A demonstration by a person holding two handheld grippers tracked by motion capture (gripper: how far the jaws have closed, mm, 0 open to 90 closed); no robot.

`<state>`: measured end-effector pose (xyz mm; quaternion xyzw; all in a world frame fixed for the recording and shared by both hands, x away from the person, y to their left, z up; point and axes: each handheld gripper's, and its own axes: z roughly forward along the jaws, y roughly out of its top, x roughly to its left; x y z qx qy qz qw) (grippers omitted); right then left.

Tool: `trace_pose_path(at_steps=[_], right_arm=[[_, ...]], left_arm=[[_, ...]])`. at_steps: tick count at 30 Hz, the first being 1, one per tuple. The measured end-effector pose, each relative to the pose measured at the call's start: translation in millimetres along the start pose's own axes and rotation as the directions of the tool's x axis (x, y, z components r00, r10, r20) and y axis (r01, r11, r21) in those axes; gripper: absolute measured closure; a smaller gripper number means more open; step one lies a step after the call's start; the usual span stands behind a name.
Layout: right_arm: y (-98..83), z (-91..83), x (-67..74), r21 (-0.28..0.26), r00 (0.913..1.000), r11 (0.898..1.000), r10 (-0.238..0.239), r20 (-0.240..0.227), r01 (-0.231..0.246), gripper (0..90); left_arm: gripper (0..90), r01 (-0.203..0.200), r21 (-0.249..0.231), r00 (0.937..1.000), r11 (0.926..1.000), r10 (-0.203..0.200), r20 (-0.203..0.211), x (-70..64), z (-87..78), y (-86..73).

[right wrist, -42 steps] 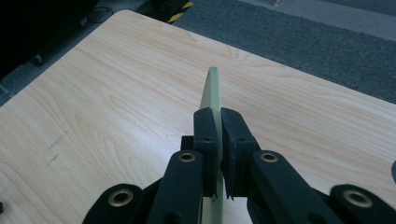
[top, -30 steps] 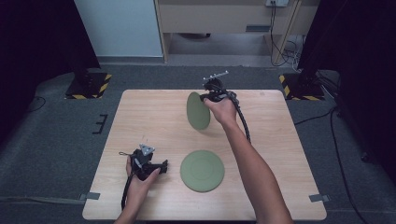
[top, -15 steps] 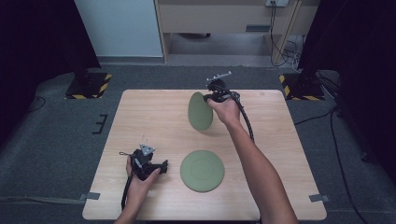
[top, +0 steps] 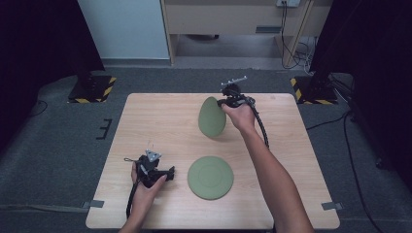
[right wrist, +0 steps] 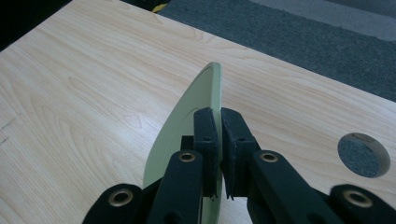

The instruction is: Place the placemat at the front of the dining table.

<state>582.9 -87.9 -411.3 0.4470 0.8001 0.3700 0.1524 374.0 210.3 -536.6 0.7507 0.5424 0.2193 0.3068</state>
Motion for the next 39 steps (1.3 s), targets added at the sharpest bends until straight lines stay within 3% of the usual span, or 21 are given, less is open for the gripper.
trace_pose_path(at_steps=[23, 39], right_arm=[[-24.4, 1.8, -26.8, 0.010, 0.9987, 0.999, 0.048, 0.017, -0.048, 86.0], [-35.8, 4.9, -36.0, 0.017, 0.9974, 0.998, 0.063, 0.034, -0.064, 86.0]], left_arm=[[0.0, 0.000, 0.001, 1.0000, 1.0000, 0.000, 0.001, -0.1, 0.0, 0.0], [0.0, -0.001, 0.001, 1.0000, 1.0000, 0.001, 0.000, -0.1, 0.0, 0.0]])
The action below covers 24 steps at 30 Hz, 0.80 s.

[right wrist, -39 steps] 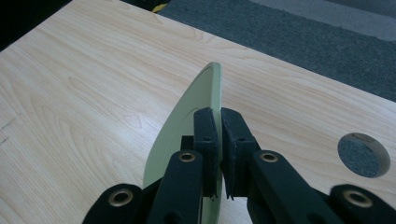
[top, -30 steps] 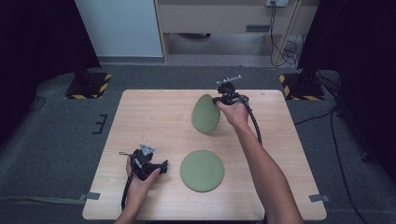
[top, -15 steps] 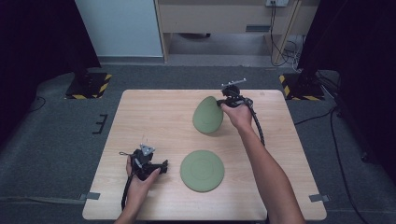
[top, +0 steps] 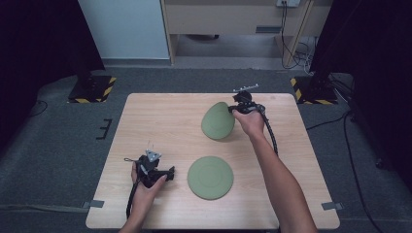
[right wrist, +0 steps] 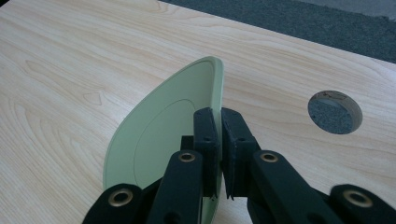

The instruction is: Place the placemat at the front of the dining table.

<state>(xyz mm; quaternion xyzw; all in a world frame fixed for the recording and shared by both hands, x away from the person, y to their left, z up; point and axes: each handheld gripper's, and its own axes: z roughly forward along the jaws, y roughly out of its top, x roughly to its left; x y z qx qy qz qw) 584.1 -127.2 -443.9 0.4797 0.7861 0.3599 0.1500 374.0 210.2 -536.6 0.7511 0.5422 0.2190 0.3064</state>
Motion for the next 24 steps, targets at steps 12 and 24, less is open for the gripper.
trace_pose_path(at_steps=[12, 24], right_arm=[[-5.9, 1.4, -6.8, 0.007, 0.9999, 1.000, 0.005, 0.012, -0.005, 86.0], [-8.1, -1.0, -15.9, 0.008, 0.9994, 1.000, 0.017, 0.030, -0.017, 86.0]], left_arm=[[0.0, -0.001, 0.001, 1.0000, 1.0000, 0.001, -0.001, 0.0, 0.0, 0.0], [0.0, -0.001, 0.001, 1.0000, 1.0000, 0.001, -0.001, 0.0, 0.0, 0.0]])
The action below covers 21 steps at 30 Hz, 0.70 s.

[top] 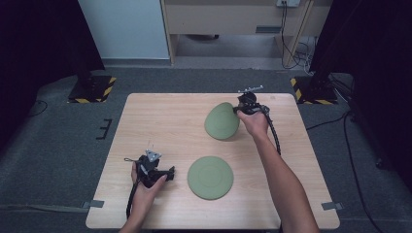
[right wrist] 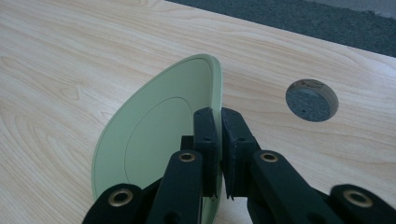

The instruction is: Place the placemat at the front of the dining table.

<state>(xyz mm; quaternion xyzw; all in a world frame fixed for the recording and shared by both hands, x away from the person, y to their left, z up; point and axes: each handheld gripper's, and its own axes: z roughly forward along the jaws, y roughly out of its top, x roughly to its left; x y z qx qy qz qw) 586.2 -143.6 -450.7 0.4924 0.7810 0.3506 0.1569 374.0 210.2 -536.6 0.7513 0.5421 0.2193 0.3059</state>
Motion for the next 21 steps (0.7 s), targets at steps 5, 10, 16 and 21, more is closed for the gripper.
trace_pose_path(at_steps=[5, 10, 16, 21], right_arm=[[-1.9, -0.2, -4.1, -0.002, 1.0000, 1.000, 0.005, 0.006, -0.005, 86.0], [-5.7, 0.4, -9.4, 0.004, 0.9998, 1.000, 0.016, 0.012, -0.016, 85.9], [-14.6, 2.8, -17.3, 0.010, 0.9993, 0.999, 0.032, 0.018, -0.032, 85.9], [-21.9, 4.3, -22.8, 0.015, 0.9988, 0.999, 0.040, 0.027, -0.041, 85.8]], left_arm=[[0.0, -0.001, 0.000, 1.0000, 1.0000, 0.001, 0.000, 0.0, 0.0, 0.0], [0.0, -0.001, 0.000, 1.0000, 1.0000, 0.001, 0.000, 0.0, 0.0, 0.0], [0.0, -0.001, 0.000, 1.0000, 1.0000, 0.001, -0.001, -0.1, 0.1, 0.1], [0.0, -0.001, 0.001, 1.0000, 1.0000, 0.001, -0.002, -0.3, 0.3, 0.2]])
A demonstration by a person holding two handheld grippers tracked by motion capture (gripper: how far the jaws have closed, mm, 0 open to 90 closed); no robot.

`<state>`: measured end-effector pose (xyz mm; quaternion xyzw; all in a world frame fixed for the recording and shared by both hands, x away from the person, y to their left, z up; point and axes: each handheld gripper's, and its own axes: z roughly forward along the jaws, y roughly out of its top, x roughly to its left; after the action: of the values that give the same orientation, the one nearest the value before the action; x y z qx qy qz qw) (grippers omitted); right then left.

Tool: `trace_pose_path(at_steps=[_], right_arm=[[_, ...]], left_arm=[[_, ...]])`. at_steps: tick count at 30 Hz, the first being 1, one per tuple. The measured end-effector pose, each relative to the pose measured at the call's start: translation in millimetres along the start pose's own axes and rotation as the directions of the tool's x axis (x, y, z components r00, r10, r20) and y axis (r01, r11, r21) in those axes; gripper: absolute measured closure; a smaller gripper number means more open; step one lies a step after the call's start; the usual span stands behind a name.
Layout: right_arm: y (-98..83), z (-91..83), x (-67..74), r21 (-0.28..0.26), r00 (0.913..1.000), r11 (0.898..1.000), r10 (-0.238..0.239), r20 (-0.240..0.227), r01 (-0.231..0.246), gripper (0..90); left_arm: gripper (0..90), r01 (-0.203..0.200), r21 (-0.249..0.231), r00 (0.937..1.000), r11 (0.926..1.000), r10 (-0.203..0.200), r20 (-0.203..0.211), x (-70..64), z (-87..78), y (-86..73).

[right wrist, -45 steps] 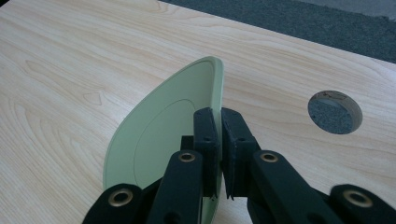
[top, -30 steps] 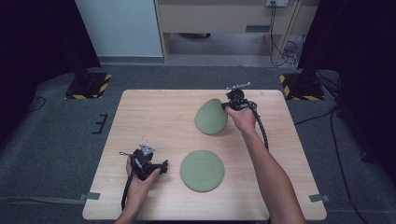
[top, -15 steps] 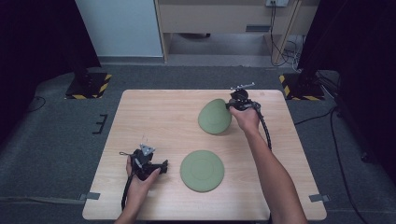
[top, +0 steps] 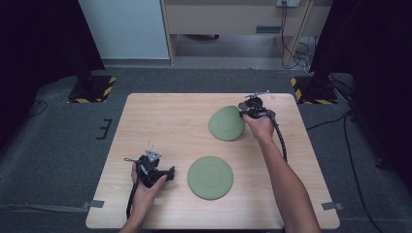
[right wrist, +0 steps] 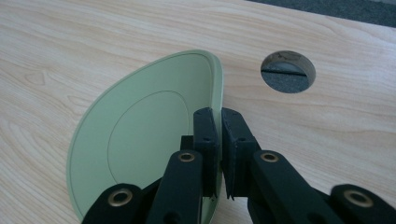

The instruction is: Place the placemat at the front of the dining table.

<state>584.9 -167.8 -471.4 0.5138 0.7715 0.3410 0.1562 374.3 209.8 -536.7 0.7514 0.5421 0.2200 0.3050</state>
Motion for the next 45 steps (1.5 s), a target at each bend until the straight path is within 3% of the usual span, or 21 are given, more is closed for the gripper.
trace_pose_path(at_steps=[23, 45], right_arm=[[-18.1, 5.6, -17.9, 0.025, 0.9989, 0.999, 0.038, 0.025, -0.039, 84.8], [-24.6, 11.4, -23.3, 0.038, 0.9969, 0.998, 0.057, 0.054, -0.059, 78.8]], left_arm=[[0.0, 0.000, 0.000, 1.0000, 1.0000, 0.000, 0.000, 0.0, 0.0, 0.0], [0.0, -0.001, 0.000, 1.0000, 1.0000, 0.001, 0.001, 0.0, -0.1, -0.1]])
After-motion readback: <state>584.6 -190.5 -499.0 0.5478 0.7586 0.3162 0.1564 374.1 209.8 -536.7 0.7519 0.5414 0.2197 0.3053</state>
